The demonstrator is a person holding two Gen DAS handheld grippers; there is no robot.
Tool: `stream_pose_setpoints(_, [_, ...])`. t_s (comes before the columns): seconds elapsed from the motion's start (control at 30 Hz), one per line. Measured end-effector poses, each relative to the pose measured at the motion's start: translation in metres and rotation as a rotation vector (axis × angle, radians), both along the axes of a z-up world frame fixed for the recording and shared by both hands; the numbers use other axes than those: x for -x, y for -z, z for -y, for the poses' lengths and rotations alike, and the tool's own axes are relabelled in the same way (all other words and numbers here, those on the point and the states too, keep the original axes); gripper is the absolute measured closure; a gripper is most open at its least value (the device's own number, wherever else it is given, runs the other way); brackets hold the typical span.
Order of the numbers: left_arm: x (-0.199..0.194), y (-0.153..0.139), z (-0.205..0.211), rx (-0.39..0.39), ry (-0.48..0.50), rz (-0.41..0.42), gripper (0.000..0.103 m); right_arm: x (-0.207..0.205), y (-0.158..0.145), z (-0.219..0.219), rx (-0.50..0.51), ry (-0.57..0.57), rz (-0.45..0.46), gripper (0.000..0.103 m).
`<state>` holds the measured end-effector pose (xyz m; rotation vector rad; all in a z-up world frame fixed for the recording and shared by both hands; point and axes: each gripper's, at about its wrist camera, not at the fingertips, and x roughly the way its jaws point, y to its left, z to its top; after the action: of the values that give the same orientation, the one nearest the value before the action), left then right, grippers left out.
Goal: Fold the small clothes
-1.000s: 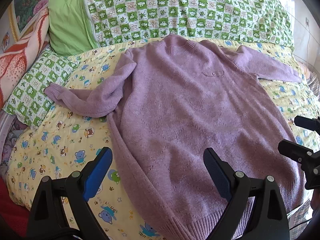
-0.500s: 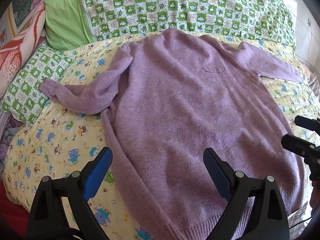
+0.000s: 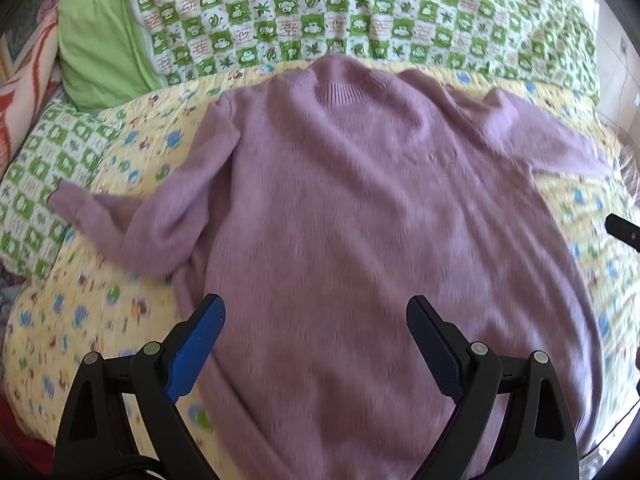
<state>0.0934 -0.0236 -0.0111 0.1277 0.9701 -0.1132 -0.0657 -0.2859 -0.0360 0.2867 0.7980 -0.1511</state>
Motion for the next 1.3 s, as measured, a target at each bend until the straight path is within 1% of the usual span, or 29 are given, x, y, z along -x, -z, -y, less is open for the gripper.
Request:
stream_pose_setpoints(0.13, [-0.044,-0.008,0.001,0.027,0.003,0.011,0.010,-0.015,0.000,0.068,-0.064,0.153,0.010,0.000])
stream_pose_setpoints(0.2, [-0.071,-0.010,0.000,0.038,0.004,0.016,0.010,-0.024,0.005,0.107,-0.124,0.250,0.016,0.000])
stream_pose_setpoints(0.23, [-0.085,-0.009,0.000,0.027,0.006,0.017,0.010,-0.026,0.007,0.126,-0.152,0.302,0.023,0.000])
stream_pose_setpoints(0.3, [-0.112,-0.005,0.000,0.029,0.003,0.011,0.010,-0.031,0.011,0.162,-0.185,0.404,0.037,0.000])
stream_pose_setpoints(0.33, [-0.125,-0.002,-0.002,0.036,0.003,-0.003,0.010,-0.035,0.015,0.181,-0.205,0.449,0.047,0.001])
stream_pose_setpoints(0.37, [-0.138,0.003,-0.004,0.036,-0.001,-0.021,0.010,-0.038,0.018,0.199,-0.230,0.487,0.064,0.005])
stream_pose_setpoints(0.4, [-0.150,0.007,-0.006,0.056,-0.005,-0.040,0.010,-0.040,0.021,0.212,-0.250,0.518,0.070,0.008])
stream_pose_setpoints(0.43, [-0.157,0.011,-0.008,0.074,-0.005,-0.056,0.011,-0.043,0.026,0.229,-0.284,0.558,0.080,0.016])
stream_pose_setpoints(0.47, [-0.167,0.017,-0.010,0.088,-0.006,-0.078,0.011,-0.044,0.029,0.238,-0.307,0.579,0.086,0.021])
stream_pose_setpoints(0.53, [-0.182,0.027,-0.015,0.120,-0.008,-0.112,0.011,-0.048,0.041,0.264,-0.386,0.643,0.105,0.027])
stream_pose_setpoints(0.6, [-0.194,0.040,-0.018,0.123,-0.011,-0.134,0.013,-0.051,0.055,0.281,-0.452,0.701,0.108,0.036])
stream_pose_setpoints(0.63, [-0.200,0.050,-0.022,0.080,-0.021,-0.150,0.016,-0.049,0.060,0.284,-0.486,0.719,0.123,0.059])
stream_pose_setpoints(0.67, [-0.205,0.057,-0.024,0.059,-0.032,-0.162,0.019,-0.047,0.063,0.287,-0.508,0.728,0.134,0.090])
stream_pose_setpoints(0.7, [-0.212,0.066,-0.028,0.032,-0.046,-0.183,0.027,-0.046,0.060,0.286,-0.510,0.728,0.150,0.093])
stream_pose_setpoints(0.73, [-0.218,0.075,-0.032,0.013,-0.059,-0.210,0.034,-0.046,0.052,0.281,-0.489,0.715,0.183,0.093])
stream_pose_setpoints(0.77, [-0.222,0.080,-0.037,0.019,-0.063,-0.227,0.035,-0.044,0.043,0.274,-0.466,0.696,0.210,0.093])
stream_pose_setpoints(0.8, [-0.222,0.080,-0.041,0.038,-0.064,-0.225,0.036,-0.046,0.023,0.258,-0.442,0.641,0.265,0.094])
stream_pose_setpoints(0.83, [-0.221,0.076,-0.046,0.061,-0.066,-0.219,0.039,-0.046,0.005,0.241,-0.440,0.587,0.308,0.094])
stream_pose_setpoints(0.87, [-0.220,0.073,-0.049,0.074,-0.067,-0.217,0.039,-0.048,-0.014,0.222,-0.435,0.520,0.355,0.094])
stream_pose_setpoints(0.93, [-0.212,0.062,-0.059,0.125,-0.078,-0.215,0.039,-0.060,-0.054,0.171,-0.426,0.335,0.441,0.094])
stream_pose_setpoints(0.97, [-0.208,0.057,-0.065,0.157,-0.084,-0.210,0.038,-0.066,-0.067,0.149,-0.424,0.263,0.466,0.094])
stream_pose_setpoints(1.0, [-0.200,0.051,-0.073,0.199,-0.089,-0.206,0.037,-0.078,-0.084,0.111,-0.427,0.132,0.491,0.094])
stream_pose_setpoints(1.03, [-0.195,0.048,-0.078,0.230,-0.089,-0.205,0.037,-0.092,-0.096,0.070,-0.430,0.001,0.489,0.094])
stream_pose_setpoints(1.07, [-0.190,0.045,-0.084,0.262,-0.085,-0.203,0.037,-0.104,-0.099,0.034,-0.444,-0.104,0.463,0.094])
stream_pose_setpoints(1.1, [-0.184,0.043,-0.087,0.280,-0.083,-0.207,0.036,-0.114,-0.096,0.005,-0.468,-0.184,0.421,0.091])
stream_pose_setpoints(1.13, [-0.179,0.041,-0.091,0.299,-0.082,-0.214,0.033,-0.129,-0.086,-0.031,-0.488,-0.271,0.335,0.087])
stream_pose_setpoints(1.17, [-0.176,0.039,-0.096,0.322,-0.080,-0.226,0.032,-0.140,-0.072,-0.061,-0.466,-0.321,0.233,0.072])
stream_pose_setpoints(1.23, [-0.168,0.044,-0.102,0.346,-0.089,-0.254,0.031,-0.153,-0.041,-0.107,-0.393,-0.359,0.058,0.050])
stream_pose_setpoints(1.3, [-0.161,0.049,-0.104,0.358,-0.097,-0.267,0.031,-0.150,-0.015,-0.127,-0.434,-0.394,0.003,0.051])
